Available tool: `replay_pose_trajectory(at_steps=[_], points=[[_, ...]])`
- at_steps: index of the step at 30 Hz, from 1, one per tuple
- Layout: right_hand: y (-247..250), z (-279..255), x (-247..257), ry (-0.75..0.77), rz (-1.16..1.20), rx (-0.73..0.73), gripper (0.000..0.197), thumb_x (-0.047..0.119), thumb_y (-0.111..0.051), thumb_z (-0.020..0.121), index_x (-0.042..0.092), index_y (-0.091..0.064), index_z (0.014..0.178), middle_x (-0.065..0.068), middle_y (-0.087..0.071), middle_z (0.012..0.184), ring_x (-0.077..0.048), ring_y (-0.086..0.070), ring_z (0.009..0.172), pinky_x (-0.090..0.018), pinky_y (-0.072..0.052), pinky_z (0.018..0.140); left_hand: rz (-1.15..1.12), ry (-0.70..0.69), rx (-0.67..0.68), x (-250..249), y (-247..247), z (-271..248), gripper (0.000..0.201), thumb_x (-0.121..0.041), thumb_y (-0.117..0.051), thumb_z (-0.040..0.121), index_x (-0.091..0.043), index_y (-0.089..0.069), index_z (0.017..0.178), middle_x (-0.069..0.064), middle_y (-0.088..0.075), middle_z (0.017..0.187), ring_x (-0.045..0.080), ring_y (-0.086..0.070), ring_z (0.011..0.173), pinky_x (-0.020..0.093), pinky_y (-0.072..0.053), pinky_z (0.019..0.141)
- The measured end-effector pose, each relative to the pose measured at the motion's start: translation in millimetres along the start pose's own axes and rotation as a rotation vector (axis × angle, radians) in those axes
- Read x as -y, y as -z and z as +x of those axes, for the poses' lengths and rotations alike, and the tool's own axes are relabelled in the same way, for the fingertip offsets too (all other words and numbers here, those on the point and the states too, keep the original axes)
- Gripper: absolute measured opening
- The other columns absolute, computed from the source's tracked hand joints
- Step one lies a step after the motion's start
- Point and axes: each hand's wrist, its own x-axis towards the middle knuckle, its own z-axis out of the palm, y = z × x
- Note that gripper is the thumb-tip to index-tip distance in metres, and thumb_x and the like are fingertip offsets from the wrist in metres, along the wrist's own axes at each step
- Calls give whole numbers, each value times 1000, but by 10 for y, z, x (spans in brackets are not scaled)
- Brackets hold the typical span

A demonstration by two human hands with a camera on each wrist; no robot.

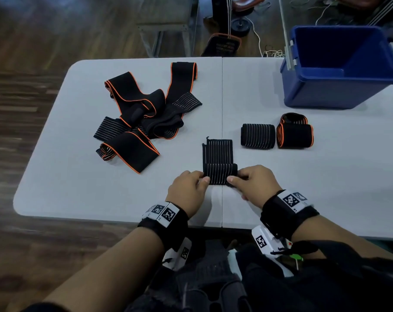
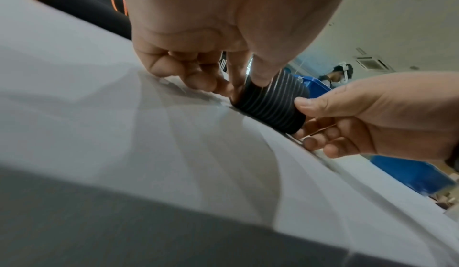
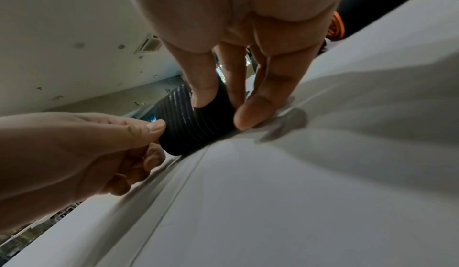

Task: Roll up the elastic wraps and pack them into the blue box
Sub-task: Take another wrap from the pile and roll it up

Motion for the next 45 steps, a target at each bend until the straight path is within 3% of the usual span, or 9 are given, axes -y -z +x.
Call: replay_pose_trajectory(at_steps=[7, 12, 18, 24, 27, 30, 36, 40, 45], points=[[-39, 95, 113, -48, -42, -125, 27, 32, -72, 86, 17, -61, 106, 3, -66, 91, -15, -61, 88, -27, -45, 80, -25, 25, -32, -113, 86, 45, 50, -45, -54, 96, -9, -64, 63, 3, -57, 61, 19, -55, 62, 31, -40, 57], [-93, 212, 153, -168, 150, -50, 49, 40, -79, 74, 16, -56, 111, -6, -68, 108, -23, -67, 98, -41, -54, 92, -141, 139, -58, -123, 170, 62, 39, -45, -63, 91, -15, -69, 67, -5, -66, 65, 12, -60, 67, 24, -38, 58], [-131, 168, 295, -183, 528, 39, 56, 5, -81, 78, 2, -54, 127, -15, -63, 119, -27, -67, 102, -32, -59, 70, -179, 172, -149, -77, 218, 30, 20, -37, -73, 82, -23, -60, 78, -7, -62, 74, 11, -59, 74, 28, -44, 64], [-135, 108, 374, -52, 643, 98, 43, -16, -70, 78, 5, -60, 115, -14, -68, 111, -17, -68, 89, -17, -55, 57, -157, 4, -197, -23, 225, -68, 42, -30, -78, 77, -29, -55, 112, -6, -52, 105, 11, -49, 97, 26, -38, 80], [-153, 55, 377, 45, 593, 162, 53, -21, -66, 77, 10, -56, 119, -5, -69, 110, -17, -65, 93, -22, -57, 60, -145, -57, -205, -21, 208, -116, 69, -24, -80, 74, -31, -46, 133, -5, -47, 122, 13, -43, 111, 24, -33, 94], [-171, 1, 376, 138, 515, 193, 61, -25, -60, 74, 18, -56, 116, 5, -69, 104, -20, -66, 85, -47, -60, 69, -145, -118, -187, -20, 205, -136, 80, -19, -81, 71, -29, -43, 140, -6, -47, 133, 14, -43, 116, 27, -36, 100], [-211, -56, 317, 245, 359, 114, 64, -14, -65, 70, 34, -55, 112, 7, -65, 103, -20, -64, 100, -34, -59, 77, -167, -98, -100, -55, 218, -150, 45, -14, -76, 73, -30, -57, 111, -11, -65, 96, 13, -59, 90, 24, -44, 74], [-167, -94, 254, 217, 307, 137, 70, -10, -66, 72, 33, -54, 127, 5, -47, 122, -15, -54, 109, -35, -62, 76, -228, -91, -75, -45, 217, -159, 47, -12, -76, 72, -33, -58, 110, -13, -65, 96, 10, -60, 91, 22, -47, 79], [-67, -80, 176, 111, 391, 175, 44, -8, -66, 84, 16, -61, 120, -6, -69, 106, -17, -68, 89, -31, -60, 71, -399, -26, -19, -42, 248, -118, 57, -15, -80, 73, -31, -51, 119, -4, -68, 96, 9, -65, 78, 22, -53, 73]])
